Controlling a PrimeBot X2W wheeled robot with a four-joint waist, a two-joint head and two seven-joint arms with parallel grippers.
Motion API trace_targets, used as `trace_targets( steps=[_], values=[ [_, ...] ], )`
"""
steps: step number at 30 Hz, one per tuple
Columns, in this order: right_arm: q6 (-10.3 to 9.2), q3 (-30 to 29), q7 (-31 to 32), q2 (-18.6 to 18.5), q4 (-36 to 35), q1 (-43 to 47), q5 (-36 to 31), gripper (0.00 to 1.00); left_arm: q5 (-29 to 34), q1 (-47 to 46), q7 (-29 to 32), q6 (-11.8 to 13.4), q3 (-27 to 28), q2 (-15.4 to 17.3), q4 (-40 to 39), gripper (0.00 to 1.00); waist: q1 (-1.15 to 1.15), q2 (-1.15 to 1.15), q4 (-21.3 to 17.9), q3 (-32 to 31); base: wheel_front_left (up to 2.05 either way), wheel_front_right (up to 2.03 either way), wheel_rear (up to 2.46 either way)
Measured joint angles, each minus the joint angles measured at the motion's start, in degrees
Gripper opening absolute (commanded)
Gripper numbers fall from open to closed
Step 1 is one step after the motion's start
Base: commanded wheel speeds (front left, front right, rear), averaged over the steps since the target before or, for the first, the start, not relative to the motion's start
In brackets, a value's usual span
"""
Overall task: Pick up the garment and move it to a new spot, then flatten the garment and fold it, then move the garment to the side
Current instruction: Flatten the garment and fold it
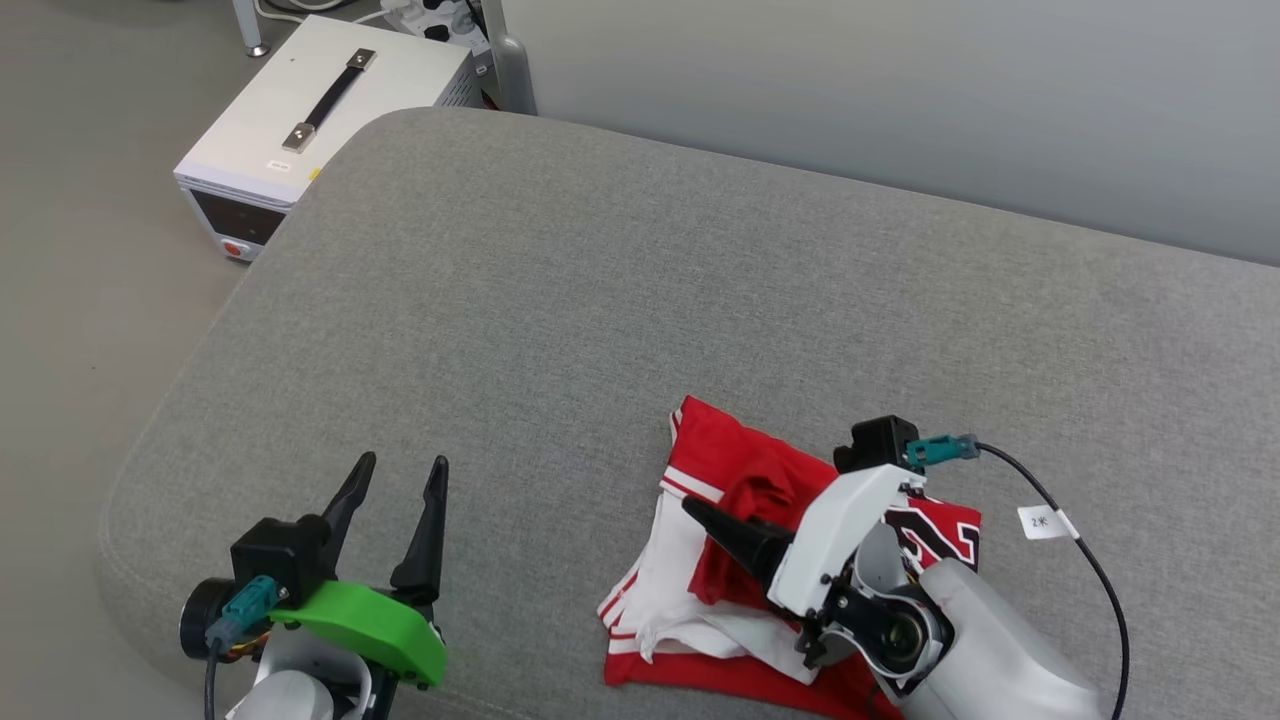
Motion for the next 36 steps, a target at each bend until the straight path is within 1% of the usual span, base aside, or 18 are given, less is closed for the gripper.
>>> trace_targets(
  steps=[5,9,11,13,15,16,17,20,23,27,30,33,36],
  values=[
    [0.00,4.6,-0.3,0.0,-0.8,-2.1,3.6,1.00,-0.3,0.0,0.0,0.0,0.1,0.0,0.3,1.00,0.00,0.00,-0.4,-0.4,0.00,0.00,0.00],
    [0.00,6.9,-0.3,0.0,-1.9,-3.1,5.8,1.00,-0.3,0.0,0.0,0.0,0.2,0.0,0.4,1.00,0.00,0.00,-1.0,-0.9,0.00,0.00,0.00],
    [0.00,7.3,-0.7,0.1,-2.3,-4.1,5.8,1.00,-0.3,0.0,0.0,0.0,0.2,0.0,0.3,1.00,0.00,0.00,-1.5,-1.2,0.00,0.00,0.00],
    [0.00,6.9,-1.7,0.1,-2.3,-5.2,4.4,1.00,-0.3,0.0,0.0,0.0,0.2,0.0,0.2,1.00,0.00,0.00,-2.0,-1.5,0.00,0.00,0.00],
    [0.00,5.7,-3.2,0.0,-2.5,-6.6,0.7,1.00,-0.4,0.0,0.0,0.0,0.2,0.0,0.1,1.00,0.00,0.00,-2.7,-1.8,0.00,0.00,0.00],
    [0.01,4.8,-5.3,-2.2,-3.8,-8.0,-6.9,1.00,-0.6,0.0,0.0,0.0,0.2,-0.1,-0.3,1.00,0.00,0.00,-3.8,-2.1,0.00,0.00,0.00],
    [0.01,4.6,-6.1,-3.5,-4.5,-8.3,-9.4,1.00,-0.6,0.0,0.0,0.0,0.2,-0.1,-0.5,1.00,0.00,0.00,-4.1,-2.2,0.00,0.00,0.00],
    [0.01,3.4,-9.4,-8.8,-6.9,-8.6,-18.8,1.00,-1.0,0.1,0.0,0.0,0.2,-0.3,-1.3,1.00,0.00,0.00,-5.5,-2.5,0.00,0.00,0.00],
    [0.01,1.0,-12.1,-12.9,-9.5,-8.2,-25.3,1.00,-1.2,0.1,0.0,0.0,0.2,-0.6,-2.1,1.00,0.00,0.00,-6.8,-2.8,0.00,0.00,0.00],
    [0.01,-2.9,-15.2,-16.4,-13.6,-5.7,-32.4,1.00,-1.5,0.1,0.0,0.0,0.3,-1.1,-3.2,1.00,0.00,0.00,-8.6,-3.0,0.00,0.00,0.00],
    [0.01,-7.0,-17.2,-18.3,-17.2,-1.6,-36.8,1.00,-1.5,0.1,0.0,0.0,0.2,-1.6,-3.9,1.00,0.00,0.00,-10.0,-3.3,0.00,0.00,0.00],
    [0.01,-11.1,-18.9,-19.3,-21.2,2.9,-40.5,1.00,-1.5,0.2,0.0,0.0,0.4,-1.8,-4.5,1.00,0.00,0.00,-11.3,-3.5,0.00,0.00,0.00],
    [0.01,-15.5,-20.2,-19.1,-24.8,7.2,-42.7,1.00,-1.5,0.5,0.0,0.0,0.4,-2.0,-5.2,1.00,0.00,0.00,-12.4,-3.7,0.00,0.00,0.00]
  ],
)
